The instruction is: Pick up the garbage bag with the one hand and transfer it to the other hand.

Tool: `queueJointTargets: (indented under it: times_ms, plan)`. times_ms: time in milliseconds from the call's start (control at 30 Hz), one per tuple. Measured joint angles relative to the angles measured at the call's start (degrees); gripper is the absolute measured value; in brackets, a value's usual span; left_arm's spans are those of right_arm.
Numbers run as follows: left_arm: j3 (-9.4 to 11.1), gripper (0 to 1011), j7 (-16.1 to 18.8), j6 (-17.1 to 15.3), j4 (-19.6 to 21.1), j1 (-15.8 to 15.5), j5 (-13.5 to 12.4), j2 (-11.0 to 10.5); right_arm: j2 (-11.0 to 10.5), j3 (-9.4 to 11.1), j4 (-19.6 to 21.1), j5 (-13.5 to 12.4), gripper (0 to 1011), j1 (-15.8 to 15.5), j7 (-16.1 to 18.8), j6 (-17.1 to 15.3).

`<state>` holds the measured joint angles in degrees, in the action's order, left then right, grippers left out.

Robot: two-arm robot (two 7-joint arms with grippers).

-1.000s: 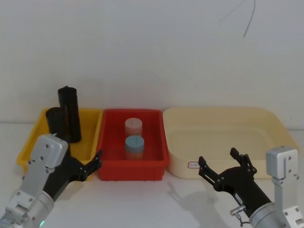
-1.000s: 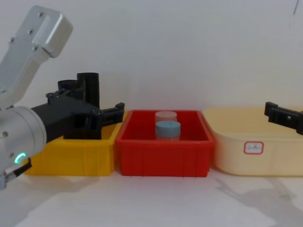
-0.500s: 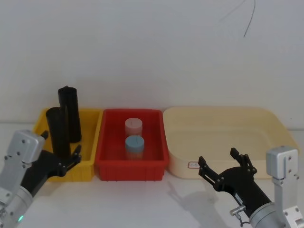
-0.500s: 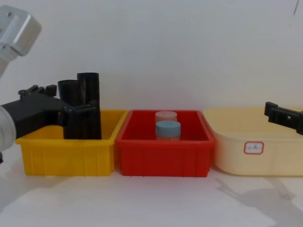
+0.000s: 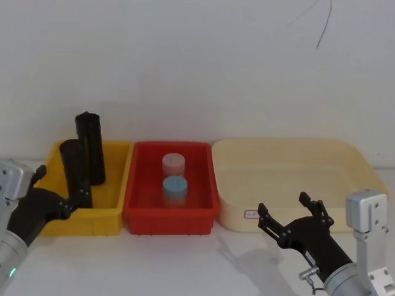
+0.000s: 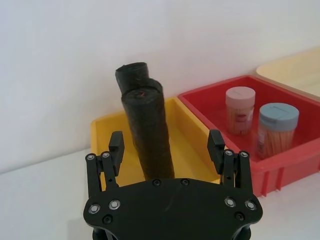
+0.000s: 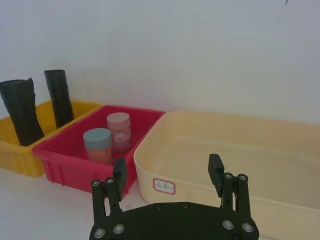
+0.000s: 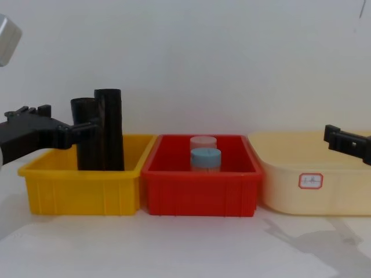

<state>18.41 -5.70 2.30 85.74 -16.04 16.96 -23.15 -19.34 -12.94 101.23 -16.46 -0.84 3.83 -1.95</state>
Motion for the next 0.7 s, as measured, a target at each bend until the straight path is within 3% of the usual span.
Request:
queueJointTargets:
  times_ms: [267, 700]
  plan:
    - [-0.98, 1001, -1.82, 0.64, -4.01, -2.27, 1.63, 1.21, 0.0, 0.0, 0.0, 0.0, 1000, 0.0, 0.0, 0.0]
    - [-1.5, 1001, -4.0, 1.98, -10.62, -6.59, 2.05, 2.94, 0.0, 0.0, 0.0, 0.0, 1000, 0.0, 0.0, 0.0]
